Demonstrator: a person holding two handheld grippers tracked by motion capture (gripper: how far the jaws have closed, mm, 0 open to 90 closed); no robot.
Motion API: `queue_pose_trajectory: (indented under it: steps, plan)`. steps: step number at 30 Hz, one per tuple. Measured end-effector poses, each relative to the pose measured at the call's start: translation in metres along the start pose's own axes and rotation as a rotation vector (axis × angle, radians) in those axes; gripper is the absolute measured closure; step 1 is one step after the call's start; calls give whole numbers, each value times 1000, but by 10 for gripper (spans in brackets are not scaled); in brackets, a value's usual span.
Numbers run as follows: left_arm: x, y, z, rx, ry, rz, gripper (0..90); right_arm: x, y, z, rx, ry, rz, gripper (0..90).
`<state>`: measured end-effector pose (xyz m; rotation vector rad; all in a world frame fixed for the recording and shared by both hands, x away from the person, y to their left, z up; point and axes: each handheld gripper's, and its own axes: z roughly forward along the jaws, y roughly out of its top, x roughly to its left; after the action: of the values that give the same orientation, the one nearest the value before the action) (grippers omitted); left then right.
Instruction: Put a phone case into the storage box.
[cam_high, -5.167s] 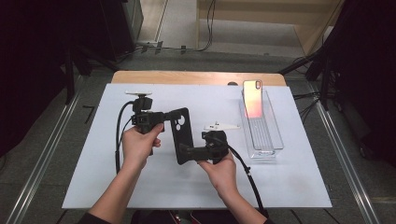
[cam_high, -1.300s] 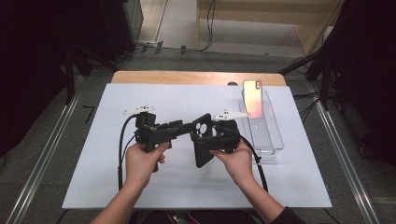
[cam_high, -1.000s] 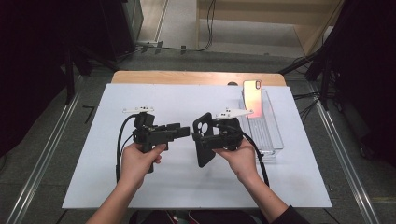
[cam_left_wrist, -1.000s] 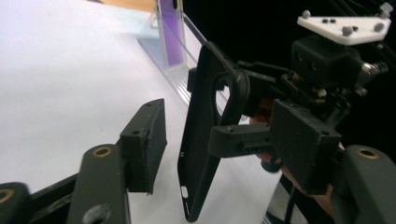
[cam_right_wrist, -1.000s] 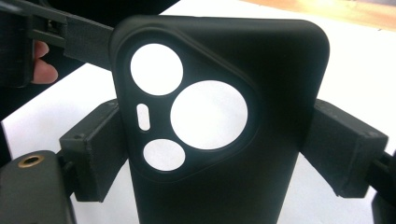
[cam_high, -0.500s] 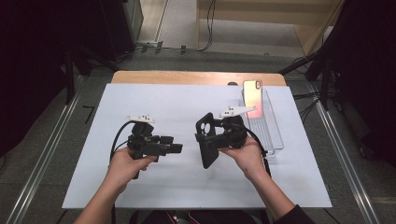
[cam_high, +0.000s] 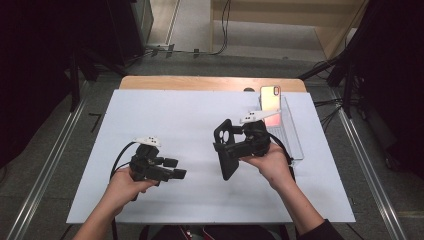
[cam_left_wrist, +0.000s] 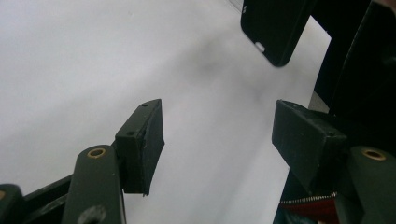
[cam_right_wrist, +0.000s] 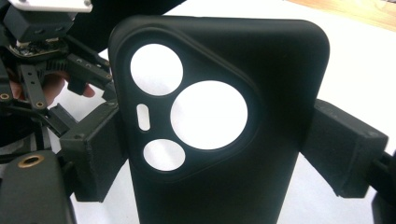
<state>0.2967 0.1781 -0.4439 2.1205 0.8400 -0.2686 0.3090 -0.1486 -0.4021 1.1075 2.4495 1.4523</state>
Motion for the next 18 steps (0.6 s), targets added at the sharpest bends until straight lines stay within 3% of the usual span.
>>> queue_pose_trajectory:
  steps: [9, 18]
  plan:
    - [6, -12, -7, -3, 5, -19, 346, -3, 8, -18, -15, 1, -7, 121]
    - [7, -14, -8, 2, 10, -28, 346, -7, 19, -38, -45, -22, -11, 121]
